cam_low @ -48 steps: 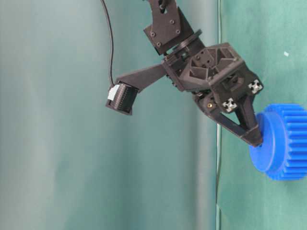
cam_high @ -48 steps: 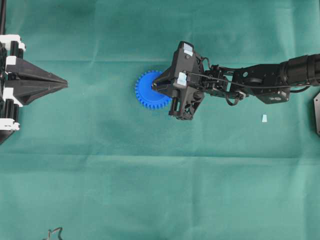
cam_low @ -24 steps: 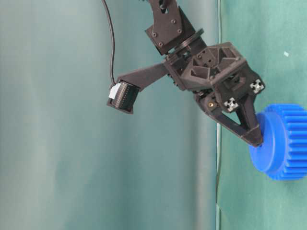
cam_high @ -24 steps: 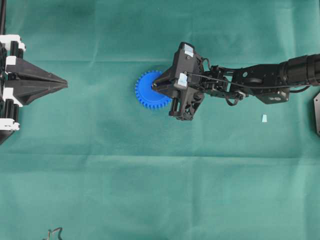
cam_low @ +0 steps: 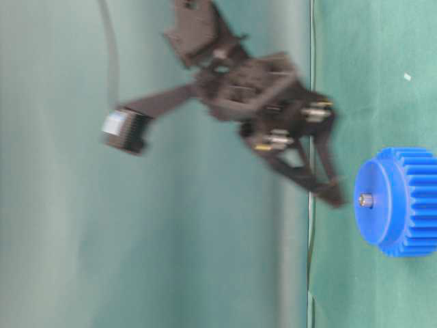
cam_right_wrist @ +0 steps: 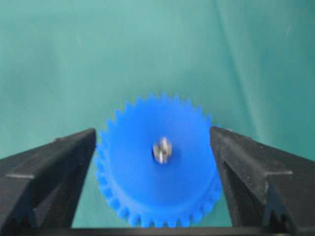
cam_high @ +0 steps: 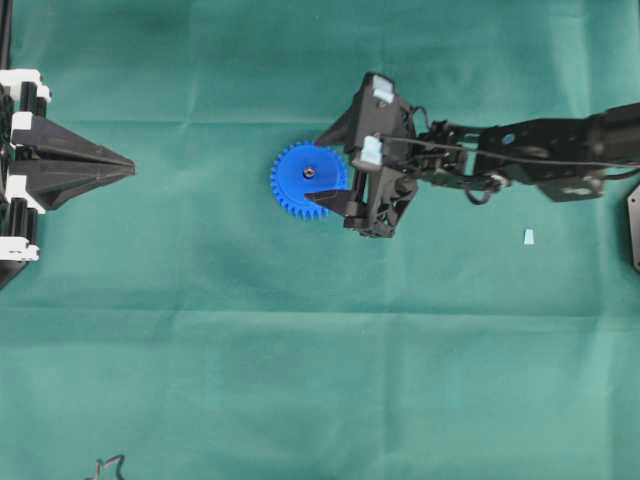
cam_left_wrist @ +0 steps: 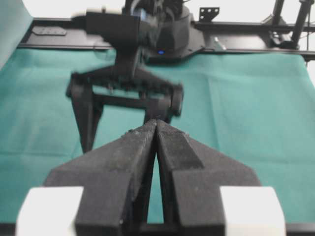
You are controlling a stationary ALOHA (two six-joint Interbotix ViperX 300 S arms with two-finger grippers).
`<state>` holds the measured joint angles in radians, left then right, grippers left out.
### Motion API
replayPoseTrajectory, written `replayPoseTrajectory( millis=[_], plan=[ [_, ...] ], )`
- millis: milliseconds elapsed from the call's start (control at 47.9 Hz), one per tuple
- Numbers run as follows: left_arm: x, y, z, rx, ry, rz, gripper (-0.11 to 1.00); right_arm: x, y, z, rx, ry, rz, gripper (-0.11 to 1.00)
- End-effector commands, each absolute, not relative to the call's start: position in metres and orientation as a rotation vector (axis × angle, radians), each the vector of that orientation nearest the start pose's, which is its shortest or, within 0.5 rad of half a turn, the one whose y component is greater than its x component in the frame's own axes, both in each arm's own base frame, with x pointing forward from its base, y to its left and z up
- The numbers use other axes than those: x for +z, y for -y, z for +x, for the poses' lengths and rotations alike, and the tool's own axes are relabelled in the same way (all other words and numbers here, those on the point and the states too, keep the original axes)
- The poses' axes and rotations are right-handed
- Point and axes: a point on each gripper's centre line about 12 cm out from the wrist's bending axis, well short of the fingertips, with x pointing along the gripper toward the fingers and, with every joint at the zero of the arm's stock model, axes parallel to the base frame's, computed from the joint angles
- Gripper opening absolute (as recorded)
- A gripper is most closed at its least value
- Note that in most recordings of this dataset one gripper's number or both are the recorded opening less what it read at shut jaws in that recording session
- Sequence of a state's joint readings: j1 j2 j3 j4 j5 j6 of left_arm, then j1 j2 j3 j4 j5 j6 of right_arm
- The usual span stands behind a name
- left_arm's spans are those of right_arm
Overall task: Insert the shaft into the center hole of the gear.
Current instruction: 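Open the right gripper and raise it off the shaft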
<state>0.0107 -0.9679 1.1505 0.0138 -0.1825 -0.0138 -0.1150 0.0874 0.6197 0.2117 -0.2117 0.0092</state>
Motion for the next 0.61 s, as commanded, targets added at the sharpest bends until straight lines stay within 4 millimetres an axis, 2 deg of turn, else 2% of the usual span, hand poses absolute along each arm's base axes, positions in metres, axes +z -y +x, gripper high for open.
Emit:
replayPoseTrajectory(
  millis=[0,167,292,439,585],
  plan=[
    [0.303,-0.002,0.202,0.009,0.032,0.001,0.00,0.207,0.051,0.411,-0.189,-0.402,0.213,0.92],
    [0.303,-0.002,0.202,0.009,0.032,0.001,0.00,0.243,0.048,0.397,-0.168,-0.353,0.184,0.94],
    [0.303,-0.002,0.202,0.009,0.032,0.001,0.00,0.260,0.046,0.388,-0.159,-0.327,0.173,0.94],
    [0.303,-0.002,0.202,0.009,0.031,0.001,0.00,0.269,0.045,0.378,-0.157,-0.305,0.171,0.94],
    [0.303,-0.002,0.202,0.009,0.031,0.001,0.00,0.268,0.045,0.373,-0.159,-0.304,0.171,0.93]
  ],
)
